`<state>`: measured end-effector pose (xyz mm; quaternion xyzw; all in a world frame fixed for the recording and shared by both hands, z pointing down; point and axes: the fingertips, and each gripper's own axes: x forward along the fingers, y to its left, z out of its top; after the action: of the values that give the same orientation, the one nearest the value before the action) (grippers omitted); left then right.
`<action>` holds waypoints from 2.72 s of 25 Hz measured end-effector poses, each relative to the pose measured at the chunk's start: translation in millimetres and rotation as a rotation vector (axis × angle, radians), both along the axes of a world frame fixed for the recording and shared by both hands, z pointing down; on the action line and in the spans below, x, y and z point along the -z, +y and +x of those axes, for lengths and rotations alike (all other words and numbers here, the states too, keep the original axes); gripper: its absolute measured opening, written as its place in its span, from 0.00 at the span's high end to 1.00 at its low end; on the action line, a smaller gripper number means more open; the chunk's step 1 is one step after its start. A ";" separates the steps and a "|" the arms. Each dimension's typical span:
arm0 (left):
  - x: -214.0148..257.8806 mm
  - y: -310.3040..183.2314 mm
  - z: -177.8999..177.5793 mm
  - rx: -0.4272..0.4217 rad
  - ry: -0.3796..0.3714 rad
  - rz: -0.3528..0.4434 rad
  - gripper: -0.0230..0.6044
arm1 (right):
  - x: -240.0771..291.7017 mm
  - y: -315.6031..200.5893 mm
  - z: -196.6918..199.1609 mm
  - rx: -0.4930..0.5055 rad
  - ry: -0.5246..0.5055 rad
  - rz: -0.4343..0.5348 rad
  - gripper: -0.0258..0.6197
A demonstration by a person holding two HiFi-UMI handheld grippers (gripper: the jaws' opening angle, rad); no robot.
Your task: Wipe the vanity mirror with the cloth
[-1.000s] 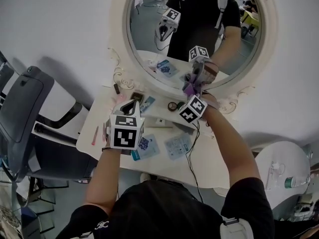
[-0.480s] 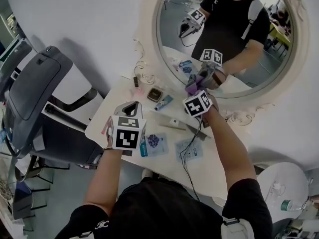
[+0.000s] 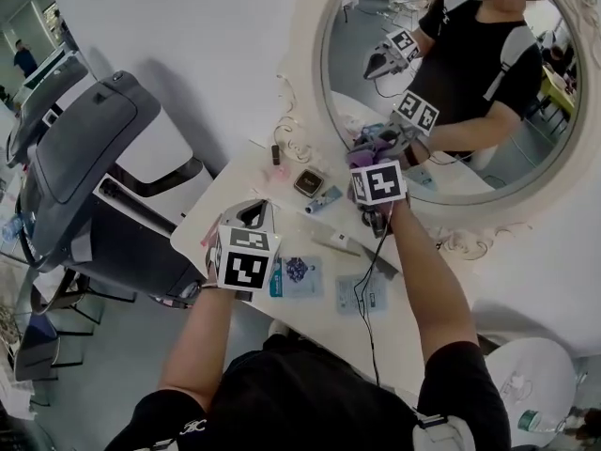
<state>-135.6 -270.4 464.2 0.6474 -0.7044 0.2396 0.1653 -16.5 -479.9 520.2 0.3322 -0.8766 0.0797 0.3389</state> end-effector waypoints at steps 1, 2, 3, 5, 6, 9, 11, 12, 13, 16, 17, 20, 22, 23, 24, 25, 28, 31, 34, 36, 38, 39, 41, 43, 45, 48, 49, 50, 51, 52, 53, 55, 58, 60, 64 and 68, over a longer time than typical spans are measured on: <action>0.9 1.4 -3.0 0.013 -0.001 0.002 0.96 | 6.7 -0.7 -7.4 0.008 -0.026 -0.011 0.82; 1.7 3.2 -6.2 0.026 -0.002 0.004 0.96 | 12.8 -1.2 -14.4 0.016 -0.047 -0.019 0.82; 2.5 5.1 -9.6 0.040 -0.002 0.007 0.96 | 18.2 -1.4 -20.7 0.024 -0.066 -0.027 0.82; 4.8 7.1 -17.1 0.063 -0.006 0.020 0.96 | 29.1 -1.9 -31.6 0.032 -0.100 -0.036 0.82; 6.2 7.4 -20.8 0.073 -0.009 0.027 0.96 | 35.7 -2.1 -36.4 0.037 -0.111 -0.029 0.82; 5.4 6.8 -25.6 0.087 0.001 0.033 0.96 | 62.1 0.7 -50.2 0.068 -0.118 0.040 0.82; 4.1 3.7 -24.8 0.076 0.011 0.029 0.96 | 85.5 7.9 -58.2 0.104 -0.115 0.119 0.82; 4.7 1.3 -24.2 0.064 0.012 0.031 0.96 | 98.0 13.1 -61.1 0.122 -0.109 0.171 0.82; 6.0 -1.7 -23.7 0.049 0.012 0.036 0.96 | 111.3 18.2 -63.2 0.137 -0.099 0.233 0.82; 15.8 -13.2 -25.2 -0.005 0.008 0.065 0.96 | 165.1 31.7 -65.0 0.143 -0.067 0.456 0.82; 20.5 -16.9 -26.2 -0.026 0.008 0.077 0.96 | 186.8 35.9 -63.1 0.130 -0.058 0.532 0.82; 39.1 -30.6 -27.8 -0.104 0.011 0.128 0.96 | 257.3 44.2 -47.6 0.073 0.005 0.766 0.82; 50.6 -40.9 -27.5 -0.155 0.021 0.163 0.96 | 302.4 47.0 -32.9 0.047 0.108 0.913 0.82; 52.6 -43.3 -27.9 -0.173 0.029 0.171 0.96 | 323.1 48.7 -26.1 0.032 0.157 0.980 0.82; 52.7 -44.3 -28.8 -0.187 0.042 0.177 0.96 | 342.4 50.3 -19.9 0.015 0.199 1.041 0.82; 51.9 -44.6 -29.9 -0.198 0.055 0.180 0.96 | 360.7 51.3 -14.4 -0.001 0.233 1.093 0.82; 49.8 -44.4 -34.4 -0.226 0.078 0.175 0.96 | 405.1 47.5 -0.5 -0.038 0.324 1.165 0.82; 48.1 -43.9 -34.7 -0.271 0.083 0.179 0.96 | 431.5 31.9 13.4 -0.074 0.392 1.116 0.82; 45.4 -43.5 -38.2 -0.300 0.097 0.189 0.96 | 458.4 14.8 32.7 -0.160 0.440 1.112 0.82; 43.4 -44.1 -44.3 -0.308 0.107 0.187 0.96 | 470.9 9.0 40.8 -0.192 0.457 1.115 0.82; 41.1 -44.1 -53.4 -0.311 0.109 0.179 0.96 | 474.9 6.2 42.6 -0.205 0.472 1.113 0.82; 40.3 -44.0 -58.3 -0.311 0.108 0.175 0.96 | 475.1 5.2 42.4 -0.214 0.476 1.117 0.82; 38.5 -43.5 -66.8 -0.312 0.106 0.165 0.96 | 474.5 4.2 41.5 -0.239 0.470 1.140 0.82; 37.2 -43.6 -71.9 -0.321 0.099 0.162 0.96 | 470.3 3.9 39.5 -0.264 0.456 1.164 0.82; 35.7 -42.7 -75.9 -0.331 0.084 0.160 0.96 | 459.8 3.1 34.9 -0.274 0.449 1.174 0.82; 29.7 -37.5 -80.6 -0.344 0.069 0.147 0.96 | 440.6 2.8 27.4 -0.274 0.458 1.184 0.82; 26.9 -35.7 -82.8 -0.347 0.065 0.141 0.96 | 434.4 2.9 25.7 -0.275 0.461 1.184 0.82; 24.0 -34.0 -85.6 -0.348 0.062 0.135 0.96 | 428.5 2.8 24.0 -0.275 0.460 1.179 0.82; 21.1 -32.3 -88.7 -0.347 0.061 0.128 0.96 | 422.8 2.5 22.3 -0.274 0.452 1.171 0.82; 18.2 -30.5 -91.8 -0.344 0.061 0.122 0.96 | 416.6 2.1 20.4 -0.272 0.439 1.159 0.82; 15.6 -28.8 -94.6 -0.341 0.062 0.117 0.96 | 409.8 1.7 18.4 -0.269 0.425 1.147 0.82; 12.1 -25.5 -99.0 -0.336 0.063 0.111 0.96 | 393.1 1.0 13.7 -0.258 0.413 1.121 0.82; 9.7 -20.8 -101.1 -0.336 0.062 0.109 0.96 | 359.3 0.3 5.7 -0.226 0.450 1.081 0.82; 8.2 -17.5 -101.5 -0.337 0.063 0.106 0.96 | 335.9 0.2 1.2 -0.199 0.492 1.064 0.82; 0.3 -11.8 -103.2 -0.333 0.064 0.094 0.96 | 291.6 -0.5 -6.8 -0.159 0.544 1.039 0.82; -2.7 -7.9 -102.1 -0.327 0.071 0.087 0.96 | 237.3 -2.0 -12.9 -0.137 0.510 0.990 0.82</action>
<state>-237.6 -278.3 466.9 0.7680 -0.5930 0.2097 0.1207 -29.4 -481.9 282.9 0.5165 -0.6760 -0.4025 0.3379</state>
